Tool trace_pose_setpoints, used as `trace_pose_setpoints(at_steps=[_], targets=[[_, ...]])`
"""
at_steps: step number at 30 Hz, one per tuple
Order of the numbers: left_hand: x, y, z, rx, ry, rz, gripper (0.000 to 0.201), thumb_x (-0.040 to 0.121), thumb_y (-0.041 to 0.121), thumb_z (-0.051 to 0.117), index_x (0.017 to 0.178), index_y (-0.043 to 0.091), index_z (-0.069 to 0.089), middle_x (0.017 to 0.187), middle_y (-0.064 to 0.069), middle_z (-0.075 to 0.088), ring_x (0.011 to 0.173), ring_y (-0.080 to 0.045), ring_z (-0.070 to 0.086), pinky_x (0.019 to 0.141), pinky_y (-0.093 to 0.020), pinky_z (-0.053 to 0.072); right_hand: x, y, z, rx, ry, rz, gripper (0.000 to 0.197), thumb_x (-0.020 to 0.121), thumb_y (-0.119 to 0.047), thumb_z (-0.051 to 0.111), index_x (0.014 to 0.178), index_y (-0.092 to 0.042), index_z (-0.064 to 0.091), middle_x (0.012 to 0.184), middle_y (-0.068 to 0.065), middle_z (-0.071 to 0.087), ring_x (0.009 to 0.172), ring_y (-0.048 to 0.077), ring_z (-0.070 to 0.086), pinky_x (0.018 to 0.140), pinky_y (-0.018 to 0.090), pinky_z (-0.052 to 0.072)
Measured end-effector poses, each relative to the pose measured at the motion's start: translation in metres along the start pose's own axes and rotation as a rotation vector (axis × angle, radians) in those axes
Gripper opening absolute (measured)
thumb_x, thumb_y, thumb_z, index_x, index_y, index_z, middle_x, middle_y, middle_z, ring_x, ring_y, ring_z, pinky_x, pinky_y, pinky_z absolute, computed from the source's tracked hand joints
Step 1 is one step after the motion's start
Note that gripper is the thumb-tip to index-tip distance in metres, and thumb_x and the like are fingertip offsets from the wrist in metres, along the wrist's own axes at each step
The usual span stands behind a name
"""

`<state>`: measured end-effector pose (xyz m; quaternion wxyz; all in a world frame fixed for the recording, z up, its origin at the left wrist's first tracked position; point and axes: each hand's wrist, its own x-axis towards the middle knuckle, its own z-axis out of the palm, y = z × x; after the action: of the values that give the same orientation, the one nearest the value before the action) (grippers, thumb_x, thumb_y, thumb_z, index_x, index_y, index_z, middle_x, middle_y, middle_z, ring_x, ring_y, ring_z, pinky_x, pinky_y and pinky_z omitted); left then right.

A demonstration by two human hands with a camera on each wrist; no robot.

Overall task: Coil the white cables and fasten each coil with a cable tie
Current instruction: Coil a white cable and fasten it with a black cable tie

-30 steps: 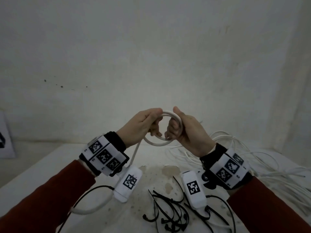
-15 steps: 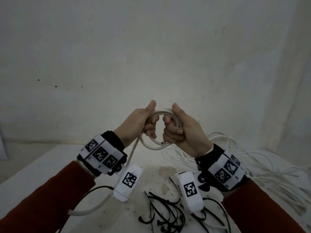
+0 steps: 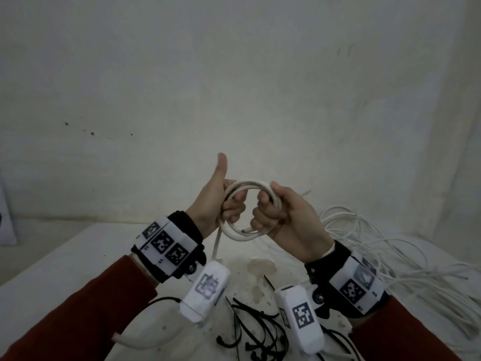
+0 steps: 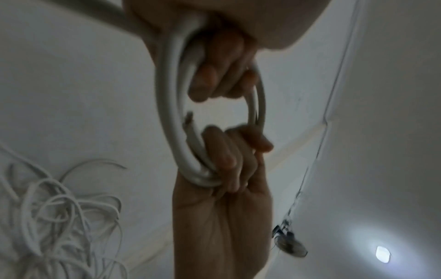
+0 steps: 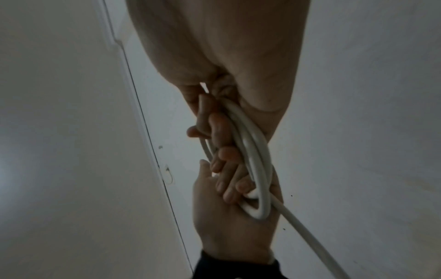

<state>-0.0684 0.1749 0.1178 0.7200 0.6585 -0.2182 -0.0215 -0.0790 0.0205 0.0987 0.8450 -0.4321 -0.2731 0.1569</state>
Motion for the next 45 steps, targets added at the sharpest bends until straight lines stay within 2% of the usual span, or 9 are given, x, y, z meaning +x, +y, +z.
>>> trace_pose_setpoints(at_steps=[5,12,19,24,28,35,39,42,45], targets=[[-0.007,-0.004,0.003,-0.174,-0.148,0.009,0.045,0.085,0.052,0.034,0.071,0.011,0.045,0.047,0.005,0.030,0.042,-0.010,0.034,0.053,-0.022,0.045,0.000,-0.009,-0.004,0.125,0.068,-0.073,0.037,0.089,-0.030,0.038,0.064,-0.009,0.056,0.041,-0.006,0.015,0.037,0.010,0.021,0.045,0.024,0.029],[-0.012,-0.005,0.011,0.099,0.036,0.145,0.041,0.096,0.038,0.043,0.063,0.017,0.033,0.053,0.006,0.016,0.045,-0.009,0.013,0.044,-0.021,0.014,-0.004,-0.006,-0.007,0.000,-0.178,0.110,0.051,0.095,-0.049,0.033,0.068,-0.013,0.057,0.036,-0.007,0.031,0.033,0.009,0.029,0.053,0.025,0.039],[-0.009,0.004,0.013,0.063,0.048,0.141,0.042,0.091,0.039,0.049,0.056,0.020,0.037,0.053,0.007,0.017,0.043,-0.008,0.013,0.042,-0.021,0.013,-0.005,-0.010,-0.006,0.010,-0.257,0.064,0.038,0.097,-0.036,0.036,0.073,-0.016,0.058,0.040,-0.009,0.019,0.033,0.009,0.016,0.045,0.022,0.022],[-0.009,0.011,0.021,0.135,0.063,0.250,0.039,0.099,0.032,0.038,0.064,0.014,0.037,0.051,0.008,0.023,0.046,-0.010,0.018,0.042,-0.020,0.021,-0.007,-0.015,-0.004,-0.027,-0.180,-0.005,0.042,0.095,-0.041,0.040,0.059,-0.020,0.042,0.040,-0.007,0.015,0.038,0.008,0.027,0.060,0.024,0.037],[-0.009,-0.001,0.017,0.441,0.047,0.300,0.033,0.095,0.040,0.035,0.083,0.010,0.044,0.069,0.002,0.046,0.059,-0.012,0.048,0.047,-0.025,0.047,-0.013,-0.030,-0.003,0.065,-0.051,-0.132,0.044,0.097,-0.044,0.033,0.062,-0.020,0.044,0.044,-0.007,0.012,0.034,0.010,0.010,0.037,0.019,0.025],[-0.019,-0.036,-0.016,0.842,-0.090,0.241,0.018,0.102,0.023,0.030,0.089,0.022,0.043,0.066,0.003,0.046,0.051,-0.008,0.035,0.049,-0.017,0.033,-0.026,-0.064,-0.040,0.292,-0.084,-0.356,0.031,0.094,-0.025,0.033,0.081,-0.009,0.056,0.055,-0.003,0.038,0.044,0.012,0.024,0.051,0.025,0.031],[-0.020,-0.043,-0.044,1.495,-0.034,0.240,0.012,0.102,0.028,0.032,0.099,0.032,0.043,0.077,0.012,0.048,0.058,-0.007,0.039,0.053,-0.022,0.031,-0.030,-0.076,-0.045,0.264,0.062,-0.536,0.028,0.097,-0.025,0.034,0.086,-0.012,0.056,0.062,-0.005,0.041,0.052,0.011,0.035,0.057,0.024,0.038],[-0.025,-0.046,-0.047,1.696,-0.016,0.496,0.027,0.085,0.013,0.064,0.090,0.033,0.046,0.072,0.015,0.054,0.050,-0.008,0.040,0.042,-0.020,0.026,-0.025,-0.077,-0.050,0.217,0.133,-0.634,0.020,0.098,-0.023,0.034,0.092,-0.013,0.051,0.066,-0.005,0.047,0.057,0.010,0.042,0.062,0.022,0.044],[-0.027,-0.038,-0.038,1.734,-0.075,0.712,0.014,0.089,0.024,0.043,0.081,0.026,0.055,0.067,0.010,0.052,0.052,-0.011,0.045,0.049,-0.020,0.026,-0.012,-0.069,-0.054,0.087,0.279,-0.700,0.015,0.099,-0.017,0.034,0.093,-0.012,0.047,0.067,-0.004,0.049,0.055,0.009,0.045,0.062,0.021,0.044]])
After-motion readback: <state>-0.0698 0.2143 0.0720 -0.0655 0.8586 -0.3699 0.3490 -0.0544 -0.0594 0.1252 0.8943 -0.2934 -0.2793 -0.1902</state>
